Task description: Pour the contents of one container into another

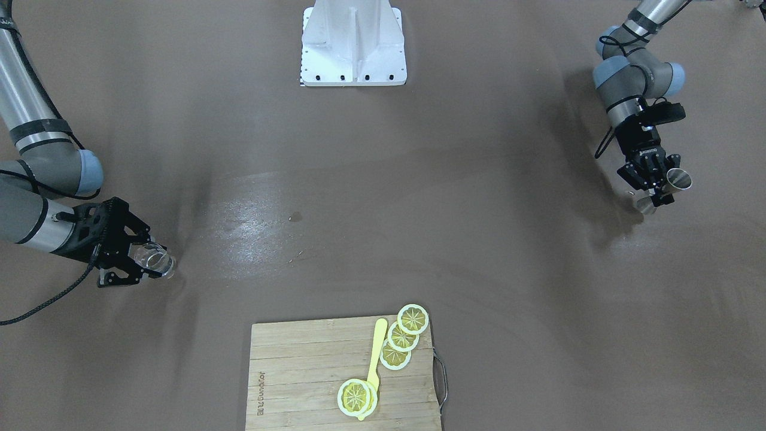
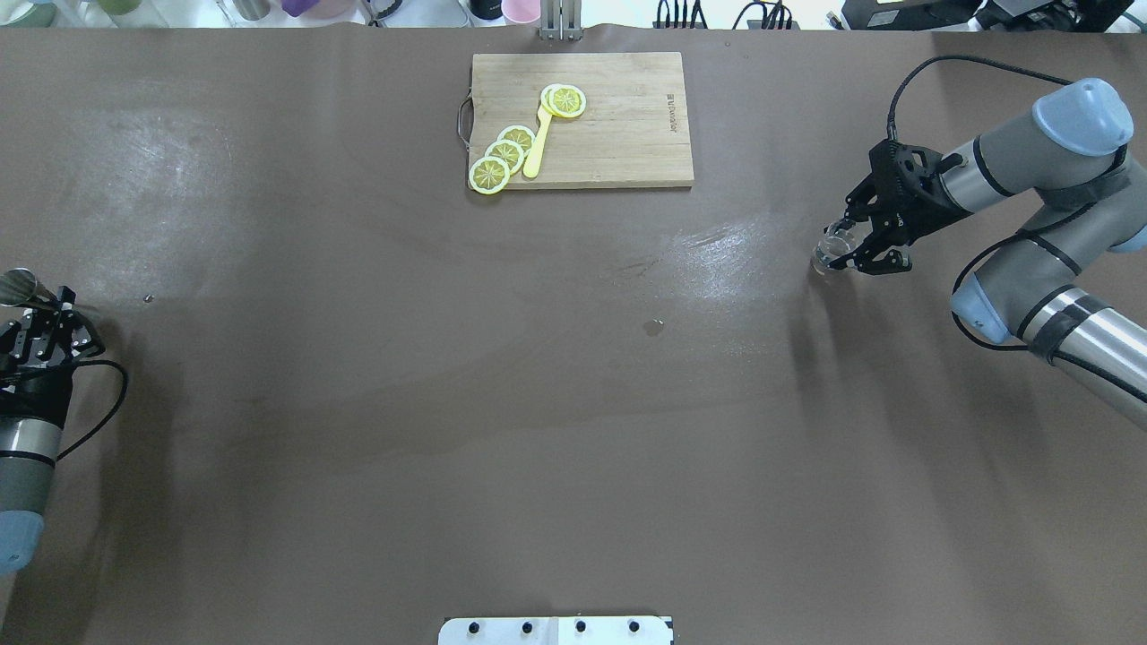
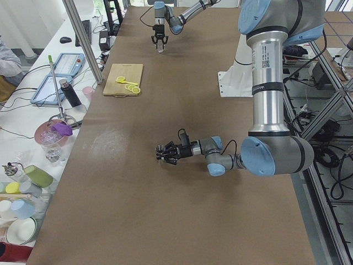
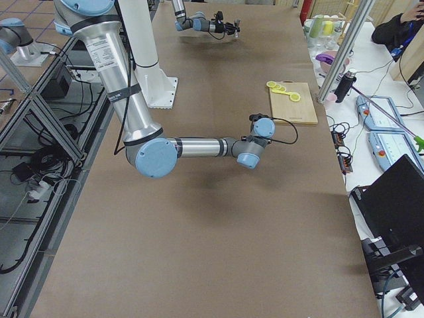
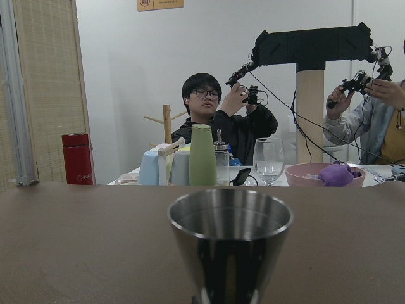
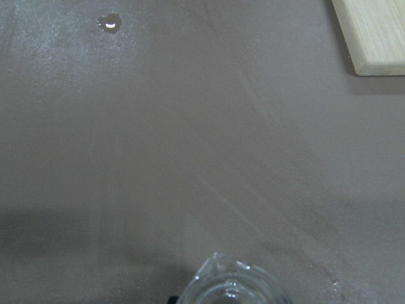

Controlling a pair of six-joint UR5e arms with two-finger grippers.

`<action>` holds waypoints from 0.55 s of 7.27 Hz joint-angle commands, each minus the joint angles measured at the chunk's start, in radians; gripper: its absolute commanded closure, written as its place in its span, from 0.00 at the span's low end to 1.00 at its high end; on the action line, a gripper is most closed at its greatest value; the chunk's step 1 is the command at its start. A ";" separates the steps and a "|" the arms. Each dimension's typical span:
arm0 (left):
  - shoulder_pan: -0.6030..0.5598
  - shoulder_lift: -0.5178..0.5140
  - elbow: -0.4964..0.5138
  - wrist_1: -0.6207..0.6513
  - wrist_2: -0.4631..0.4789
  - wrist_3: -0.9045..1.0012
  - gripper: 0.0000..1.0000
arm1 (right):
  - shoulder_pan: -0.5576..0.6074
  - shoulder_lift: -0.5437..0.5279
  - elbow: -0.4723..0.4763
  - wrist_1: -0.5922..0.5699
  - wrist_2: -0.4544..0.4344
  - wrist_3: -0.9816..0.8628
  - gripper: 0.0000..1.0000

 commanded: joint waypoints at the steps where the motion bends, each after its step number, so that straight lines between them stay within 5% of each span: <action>1: 0.012 -0.001 -0.002 0.000 -0.008 -0.002 0.87 | -0.007 0.000 -0.009 0.005 -0.002 0.001 1.00; 2: 0.013 -0.001 -0.002 -0.002 -0.008 -0.002 0.78 | -0.007 0.000 -0.008 0.005 -0.002 0.002 1.00; 3: 0.015 -0.001 -0.002 -0.002 -0.008 -0.002 0.66 | -0.007 0.002 -0.004 0.005 -0.002 0.012 0.68; 4: 0.015 -0.001 -0.002 -0.008 -0.008 -0.002 0.59 | -0.009 0.005 -0.003 0.005 -0.001 0.012 0.19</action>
